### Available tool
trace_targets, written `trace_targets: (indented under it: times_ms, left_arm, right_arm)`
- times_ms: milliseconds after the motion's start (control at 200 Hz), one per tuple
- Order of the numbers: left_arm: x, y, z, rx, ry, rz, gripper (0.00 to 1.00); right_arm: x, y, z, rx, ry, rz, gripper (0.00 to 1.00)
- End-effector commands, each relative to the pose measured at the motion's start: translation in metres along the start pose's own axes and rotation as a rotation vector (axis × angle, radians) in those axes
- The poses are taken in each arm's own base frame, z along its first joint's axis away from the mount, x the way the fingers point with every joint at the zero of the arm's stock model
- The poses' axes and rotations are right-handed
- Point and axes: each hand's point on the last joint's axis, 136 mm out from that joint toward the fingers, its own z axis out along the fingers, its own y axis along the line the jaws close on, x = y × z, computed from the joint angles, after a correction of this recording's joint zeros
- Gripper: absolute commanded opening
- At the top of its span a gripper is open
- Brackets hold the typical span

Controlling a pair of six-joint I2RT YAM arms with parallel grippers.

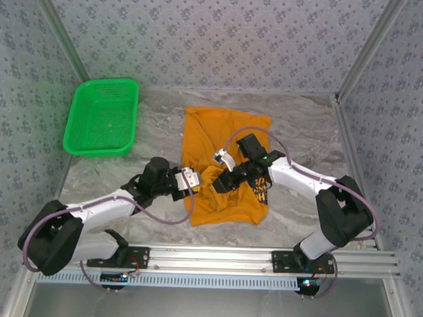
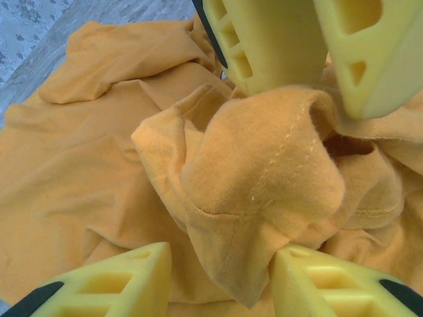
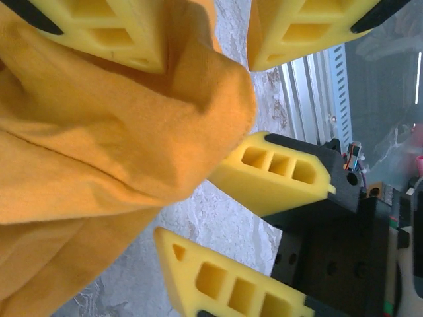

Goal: Fold the inside-out t-shirt

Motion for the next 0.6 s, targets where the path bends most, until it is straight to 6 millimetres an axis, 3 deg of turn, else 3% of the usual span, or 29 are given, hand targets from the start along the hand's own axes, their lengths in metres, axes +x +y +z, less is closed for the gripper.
trace_targets:
  times_ms: [0, 40, 105, 180, 355, 510, 595]
  left_arm:
    - [-0.007, -0.005, 0.002, 0.025, -0.036, -0.002, 0.44]
    - [-0.01, -0.007, 0.003, 0.038, -0.044, 0.001, 0.46]
    - [-0.012, -0.014, 0.003, 0.07, -0.049, 0.008, 0.5]
    - [-0.015, -0.019, 0.003, 0.087, -0.049, 0.013, 0.54]
    - [-0.014, -0.015, 0.01, 0.044, -0.015, 0.024, 0.52]
    - [-0.012, 0.002, 0.012, -0.048, 0.016, 0.02, 0.31]
    - [-0.017, 0.003, 0.006, -0.069, -0.01, 0.049, 0.1]
  right_arm:
    - [-0.001, 0.004, -0.002, -0.006, -0.012, -0.001, 0.25]
    - [0.0, 0.002, -0.002, 0.009, -0.009, 0.003, 0.14]
    - [0.001, -0.002, -0.002, 0.031, -0.007, 0.005, 0.06]
    - [0.0, -0.003, -0.002, 0.036, -0.017, 0.008, 0.02]
    - [-0.005, 0.003, -0.002, 0.006, -0.041, 0.008, 0.0]
    - [-0.004, 0.004, -0.002, 0.0, -0.047, 0.007, 0.0]
    - [-0.002, -0.001, -0.003, 0.029, -0.04, 0.02, 0.0]
